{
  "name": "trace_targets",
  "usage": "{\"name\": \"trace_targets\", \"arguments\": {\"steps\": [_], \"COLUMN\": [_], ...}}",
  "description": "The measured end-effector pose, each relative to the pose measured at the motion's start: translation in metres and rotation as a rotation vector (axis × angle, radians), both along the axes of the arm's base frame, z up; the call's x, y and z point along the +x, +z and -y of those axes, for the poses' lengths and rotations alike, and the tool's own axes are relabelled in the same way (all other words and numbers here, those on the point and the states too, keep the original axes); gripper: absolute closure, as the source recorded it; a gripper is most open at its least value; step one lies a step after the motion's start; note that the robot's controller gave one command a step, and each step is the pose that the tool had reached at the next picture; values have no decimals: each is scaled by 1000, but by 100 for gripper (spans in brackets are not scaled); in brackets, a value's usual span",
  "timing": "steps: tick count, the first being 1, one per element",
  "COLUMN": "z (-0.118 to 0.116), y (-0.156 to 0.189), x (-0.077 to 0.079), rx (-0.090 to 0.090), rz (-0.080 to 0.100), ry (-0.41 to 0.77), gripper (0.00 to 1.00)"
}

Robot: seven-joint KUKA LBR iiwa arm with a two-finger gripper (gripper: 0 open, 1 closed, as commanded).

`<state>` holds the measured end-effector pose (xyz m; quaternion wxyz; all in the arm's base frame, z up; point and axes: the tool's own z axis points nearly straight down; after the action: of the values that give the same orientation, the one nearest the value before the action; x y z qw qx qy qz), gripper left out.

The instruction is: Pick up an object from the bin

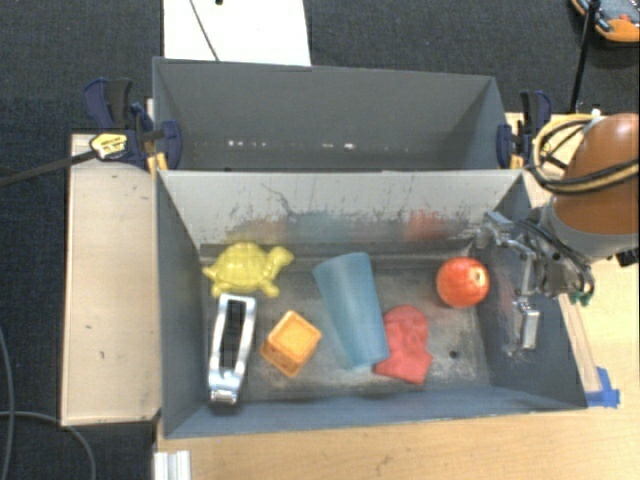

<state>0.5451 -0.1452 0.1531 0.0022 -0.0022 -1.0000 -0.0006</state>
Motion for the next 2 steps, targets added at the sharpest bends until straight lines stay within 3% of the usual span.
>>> {"name": "trace_targets", "arguments": {"steps": [1,2], "z": [0,-9], "y": [5,-73], "x": [2,34], "rx": [-2,-1], "rz": [8,6], "ry": [4,115], "gripper": [0,100]}}
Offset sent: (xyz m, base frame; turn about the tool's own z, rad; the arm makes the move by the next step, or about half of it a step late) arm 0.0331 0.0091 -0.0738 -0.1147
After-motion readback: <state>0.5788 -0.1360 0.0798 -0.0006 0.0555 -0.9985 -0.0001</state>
